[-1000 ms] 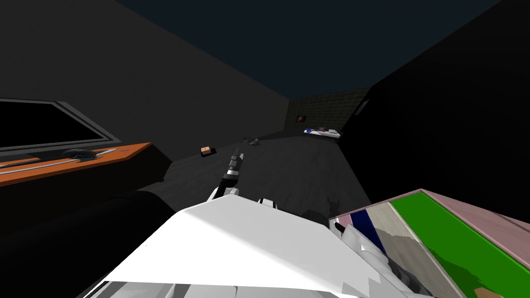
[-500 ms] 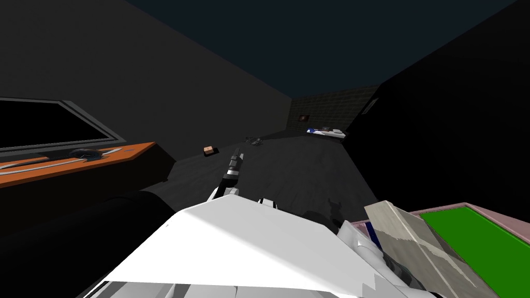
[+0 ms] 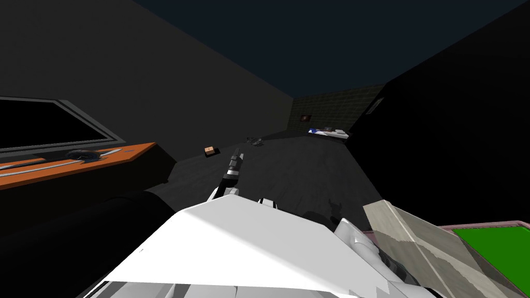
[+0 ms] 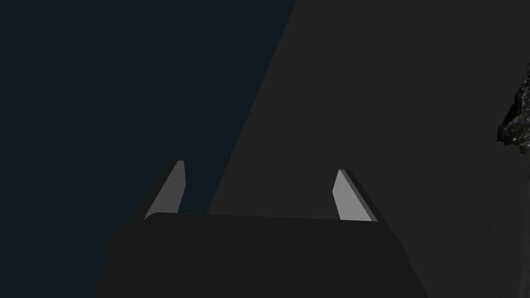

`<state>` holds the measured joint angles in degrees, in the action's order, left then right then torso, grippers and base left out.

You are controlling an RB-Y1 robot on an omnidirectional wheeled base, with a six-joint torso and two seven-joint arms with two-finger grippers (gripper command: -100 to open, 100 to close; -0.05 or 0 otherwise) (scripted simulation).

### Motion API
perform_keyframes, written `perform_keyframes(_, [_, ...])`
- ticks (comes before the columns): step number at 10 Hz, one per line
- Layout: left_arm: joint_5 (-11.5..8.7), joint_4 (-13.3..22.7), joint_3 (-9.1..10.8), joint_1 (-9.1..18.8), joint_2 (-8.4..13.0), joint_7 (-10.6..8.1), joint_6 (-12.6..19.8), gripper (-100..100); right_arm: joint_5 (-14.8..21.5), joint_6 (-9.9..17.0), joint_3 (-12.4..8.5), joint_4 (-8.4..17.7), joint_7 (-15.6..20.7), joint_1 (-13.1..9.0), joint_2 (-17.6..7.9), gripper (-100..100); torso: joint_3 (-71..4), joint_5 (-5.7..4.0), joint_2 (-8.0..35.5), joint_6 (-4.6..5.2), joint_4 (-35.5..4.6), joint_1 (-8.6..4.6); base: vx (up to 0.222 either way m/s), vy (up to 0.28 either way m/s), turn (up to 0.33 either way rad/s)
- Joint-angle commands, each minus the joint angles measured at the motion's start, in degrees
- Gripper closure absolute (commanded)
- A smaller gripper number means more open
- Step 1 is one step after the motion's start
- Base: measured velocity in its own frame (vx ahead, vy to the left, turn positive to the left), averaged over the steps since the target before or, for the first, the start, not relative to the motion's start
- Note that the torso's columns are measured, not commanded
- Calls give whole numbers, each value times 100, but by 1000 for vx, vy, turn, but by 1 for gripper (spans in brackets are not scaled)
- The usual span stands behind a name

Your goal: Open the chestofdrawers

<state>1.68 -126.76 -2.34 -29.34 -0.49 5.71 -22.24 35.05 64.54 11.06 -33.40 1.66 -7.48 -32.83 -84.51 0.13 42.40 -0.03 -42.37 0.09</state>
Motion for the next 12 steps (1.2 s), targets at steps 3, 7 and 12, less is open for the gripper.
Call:
perform_keyframes(3, [0, 0, -1, -1, -1, 0, 0, 0, -9, 178, -12, -95, 48, -37, 48, 100, -13, 8, -16, 2, 5, 10, 81, 150, 22])
perform_keyframes(7, [0, 0, 0, -2, 0, 0, 0, 0, 325, -395, -427, 96, -150, 320, -67, 100, -23, -14, -48, -5, 14, 5, 147, 130, -9])
perform_keyframes(12, [0, 0, 1, 2, 0, 0, 0, 0, 49, -598, -541, 217, 336, 76, -431, -100, 3, -12, 2, 5, 5, -14, -22, 65, -22])
